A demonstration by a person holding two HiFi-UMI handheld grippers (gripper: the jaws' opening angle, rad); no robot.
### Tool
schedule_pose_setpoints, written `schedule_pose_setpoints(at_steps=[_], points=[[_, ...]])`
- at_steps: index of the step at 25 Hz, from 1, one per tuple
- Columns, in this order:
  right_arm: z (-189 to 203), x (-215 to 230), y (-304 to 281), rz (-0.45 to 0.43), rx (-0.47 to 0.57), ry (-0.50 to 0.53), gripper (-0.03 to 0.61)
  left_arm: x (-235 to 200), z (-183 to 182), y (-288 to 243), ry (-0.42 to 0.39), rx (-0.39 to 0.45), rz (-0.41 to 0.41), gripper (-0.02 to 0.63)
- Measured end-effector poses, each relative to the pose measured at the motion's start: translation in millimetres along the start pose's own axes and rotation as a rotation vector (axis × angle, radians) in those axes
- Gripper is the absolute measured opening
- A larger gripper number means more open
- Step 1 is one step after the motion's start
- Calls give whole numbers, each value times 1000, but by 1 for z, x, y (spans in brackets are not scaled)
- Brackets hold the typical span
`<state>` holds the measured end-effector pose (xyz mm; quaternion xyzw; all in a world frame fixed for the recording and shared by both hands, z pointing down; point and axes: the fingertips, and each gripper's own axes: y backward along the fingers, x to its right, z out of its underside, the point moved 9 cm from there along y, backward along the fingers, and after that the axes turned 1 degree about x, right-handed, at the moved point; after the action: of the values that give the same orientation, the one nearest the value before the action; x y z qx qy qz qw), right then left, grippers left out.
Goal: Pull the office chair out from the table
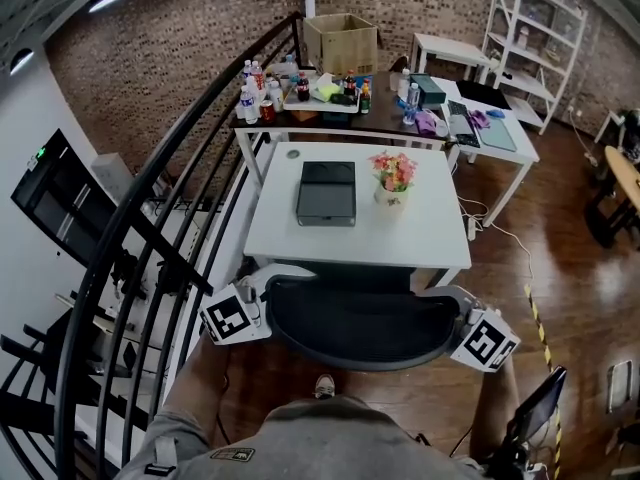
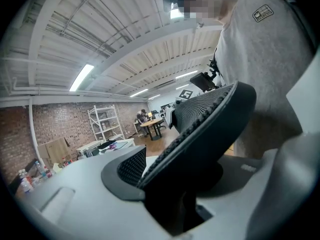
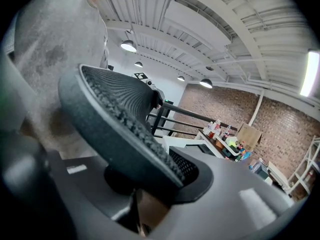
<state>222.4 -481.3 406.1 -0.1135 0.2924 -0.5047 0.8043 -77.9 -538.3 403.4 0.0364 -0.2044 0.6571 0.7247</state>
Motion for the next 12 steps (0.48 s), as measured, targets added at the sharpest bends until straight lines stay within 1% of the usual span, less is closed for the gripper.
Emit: schedule_pose_setpoints(at_steps=[4, 8, 12], points=[[-1, -16, 9, -12, 7, 6, 124, 21, -7, 3, 1, -15, -7, 196], [-3, -31, 17, -22, 12, 14, 124, 40, -18, 5, 11, 9, -31, 201], [-3, -46, 24, -31, 12, 21, 124, 60, -23, 8, 15, 4, -44, 202]])
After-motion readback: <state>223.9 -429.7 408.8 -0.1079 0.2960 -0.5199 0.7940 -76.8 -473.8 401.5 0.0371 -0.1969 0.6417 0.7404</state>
